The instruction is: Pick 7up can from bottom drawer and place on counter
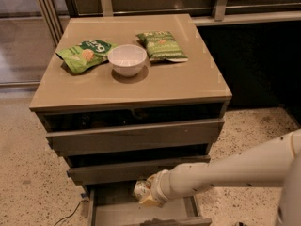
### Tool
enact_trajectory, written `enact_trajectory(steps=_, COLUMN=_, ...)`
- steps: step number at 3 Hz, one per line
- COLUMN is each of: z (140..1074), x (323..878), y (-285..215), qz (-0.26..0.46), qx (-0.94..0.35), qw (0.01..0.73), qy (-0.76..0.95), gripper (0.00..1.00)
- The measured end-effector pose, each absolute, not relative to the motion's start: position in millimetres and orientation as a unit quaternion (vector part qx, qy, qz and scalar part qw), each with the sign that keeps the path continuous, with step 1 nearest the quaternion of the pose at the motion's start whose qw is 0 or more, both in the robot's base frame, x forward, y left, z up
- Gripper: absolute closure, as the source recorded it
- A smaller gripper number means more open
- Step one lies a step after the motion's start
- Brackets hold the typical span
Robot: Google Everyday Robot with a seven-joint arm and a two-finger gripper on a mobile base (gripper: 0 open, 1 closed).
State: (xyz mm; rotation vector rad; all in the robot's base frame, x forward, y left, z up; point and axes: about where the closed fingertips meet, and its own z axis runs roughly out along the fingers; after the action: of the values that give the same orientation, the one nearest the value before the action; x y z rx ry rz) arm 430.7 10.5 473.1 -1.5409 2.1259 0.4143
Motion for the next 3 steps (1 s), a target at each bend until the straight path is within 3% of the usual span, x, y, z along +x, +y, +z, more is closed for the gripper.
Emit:
enact_trajectory(steps=2, z=593, x=435, y=-24, qz=0.119, qx=-0.569, qw=0.284, qy=0.763, gripper=1.00)
enact_trajectory(steps=3, z=593, x=435, y=-24, qz=0.119, qx=-0.569, qw=0.284, qy=0.763, gripper=1.00)
